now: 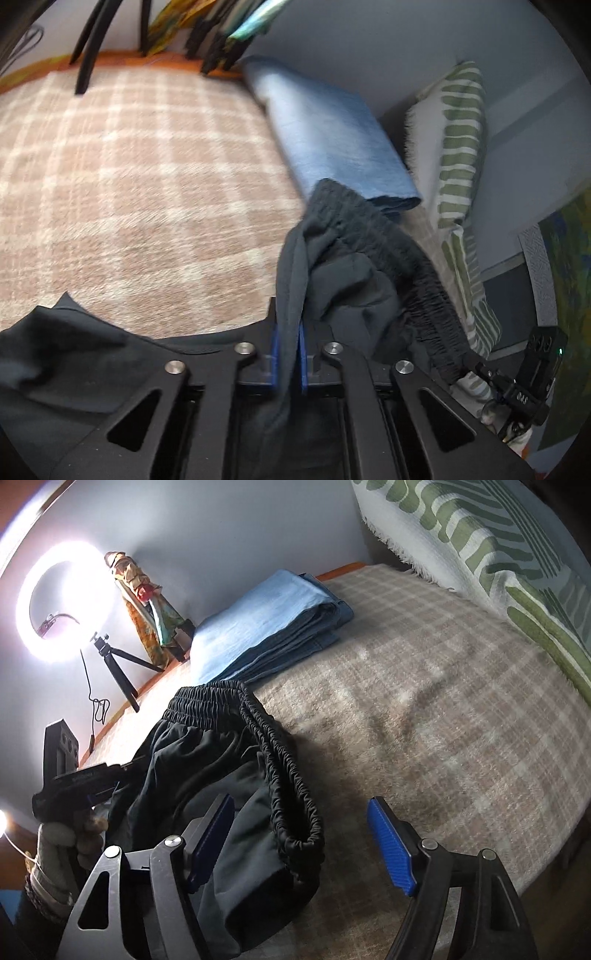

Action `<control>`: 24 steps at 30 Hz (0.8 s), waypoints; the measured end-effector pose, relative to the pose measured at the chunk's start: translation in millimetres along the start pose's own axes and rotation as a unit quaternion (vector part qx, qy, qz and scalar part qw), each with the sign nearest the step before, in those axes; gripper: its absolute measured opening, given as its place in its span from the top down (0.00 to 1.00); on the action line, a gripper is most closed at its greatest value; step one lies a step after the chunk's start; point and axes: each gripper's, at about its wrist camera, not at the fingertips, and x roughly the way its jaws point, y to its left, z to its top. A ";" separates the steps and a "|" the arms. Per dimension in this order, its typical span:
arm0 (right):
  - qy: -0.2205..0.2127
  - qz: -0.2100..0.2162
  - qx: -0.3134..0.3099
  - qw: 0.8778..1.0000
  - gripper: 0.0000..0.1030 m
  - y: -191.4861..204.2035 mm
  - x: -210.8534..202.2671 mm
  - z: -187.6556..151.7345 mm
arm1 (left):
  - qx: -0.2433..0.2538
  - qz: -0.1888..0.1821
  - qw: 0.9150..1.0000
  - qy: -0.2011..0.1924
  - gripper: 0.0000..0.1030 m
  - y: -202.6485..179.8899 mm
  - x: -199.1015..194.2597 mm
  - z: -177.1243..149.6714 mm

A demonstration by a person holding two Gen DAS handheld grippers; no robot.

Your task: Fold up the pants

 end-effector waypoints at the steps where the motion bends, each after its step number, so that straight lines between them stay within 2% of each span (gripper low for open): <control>1: -0.004 -0.001 0.001 1.000 0.25 -1.5 -2.1 0.4 | 0.006 -0.007 1.000 -0.007 0.97 -6.8 -4.1 -1.1; 4: -0.012 -0.003 0.013 1.000 0.25 -10.1 -6.1 2.9 | 0.036 -0.035 0.998 -0.026 0.97 -33.4 -18.3 -6.1; 7: -0.021 0.010 0.050 0.998 0.27 -24.8 -10.3 5.9 | 0.101 -0.059 0.993 -0.027 0.97 -77.3 -33.0 -22.9; 12: -0.039 0.035 0.096 0.994 0.27 -45.4 -18.0 11.5 | 0.214 -0.079 0.973 0.011 0.97 -149.3 -19.7 -72.0; 18: -0.020 0.058 0.090 0.994 0.27 -52.0 -12.7 11.8 | 0.288 -0.054 0.952 0.085 0.97 -176.5 33.9 -126.2; 21: -0.018 0.064 0.078 0.995 0.27 -53.1 -11.0 10.7 | 0.315 -0.031 0.944 0.088 0.97 -184.7 49.3 -142.0; 24: -0.041 0.099 0.070 0.992 0.27 -49.6 -22.6 10.9 | 0.328 -0.022 0.941 0.080 0.97 -193.8 55.8 -146.7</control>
